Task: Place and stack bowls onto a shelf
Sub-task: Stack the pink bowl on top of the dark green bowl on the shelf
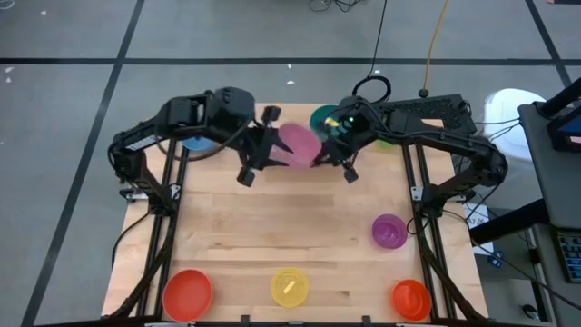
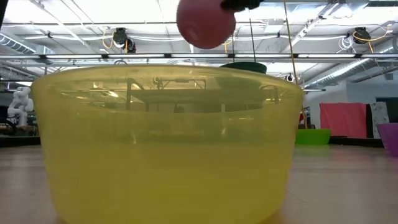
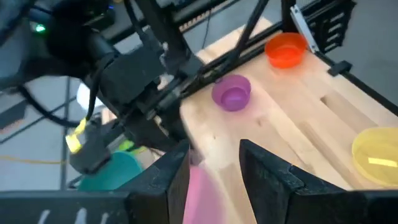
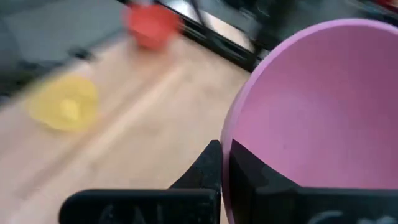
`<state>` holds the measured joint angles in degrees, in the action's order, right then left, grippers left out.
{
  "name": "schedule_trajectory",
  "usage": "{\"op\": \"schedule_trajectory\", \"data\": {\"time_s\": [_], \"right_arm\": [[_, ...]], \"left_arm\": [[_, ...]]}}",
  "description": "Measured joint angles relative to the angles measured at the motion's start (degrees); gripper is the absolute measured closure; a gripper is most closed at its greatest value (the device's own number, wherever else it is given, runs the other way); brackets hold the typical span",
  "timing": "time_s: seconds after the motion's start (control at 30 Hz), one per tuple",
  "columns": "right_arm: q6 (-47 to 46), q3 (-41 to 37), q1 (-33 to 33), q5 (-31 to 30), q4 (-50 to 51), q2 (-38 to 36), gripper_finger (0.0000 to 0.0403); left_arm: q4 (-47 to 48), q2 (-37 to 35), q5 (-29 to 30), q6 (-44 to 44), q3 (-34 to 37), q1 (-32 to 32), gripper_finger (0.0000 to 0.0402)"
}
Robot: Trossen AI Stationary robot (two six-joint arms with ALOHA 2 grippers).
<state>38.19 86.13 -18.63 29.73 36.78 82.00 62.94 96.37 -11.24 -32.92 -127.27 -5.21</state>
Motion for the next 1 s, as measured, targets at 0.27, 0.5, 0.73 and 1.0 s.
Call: {"op": "schedule_trajectory", "data": {"time_s": [0.27, 0.5, 0.73, 1.0], "right_arm": [[-5.6, 0.5, -2.5, -16.5, 3.2, -2.9, 0.0402], [-10.4, 0.5, -5.8, -16.6, 9.1, -3.6, 0.0403], [-11.1, 0.5, -8.3, -21.0, 11.4, -3.7, 0.0403], [-10.5, 0.5, -9.6, -20.6, 16.3, -3.7, 0.0403]], "left_arm": [[4.0, -2.3, 8.8, 4.9, 0.0, -0.2, 0.0256], [10.1, -2.6, 16.5, 12.3, 0.0, -0.7, 0.0256], [12.8, -2.6, 16.9, 16.2, 0.0, -1.3, 0.0256], [12.8, -2.6, 16.9, 16.6, 0.0, -1.3, 0.0256]]}}
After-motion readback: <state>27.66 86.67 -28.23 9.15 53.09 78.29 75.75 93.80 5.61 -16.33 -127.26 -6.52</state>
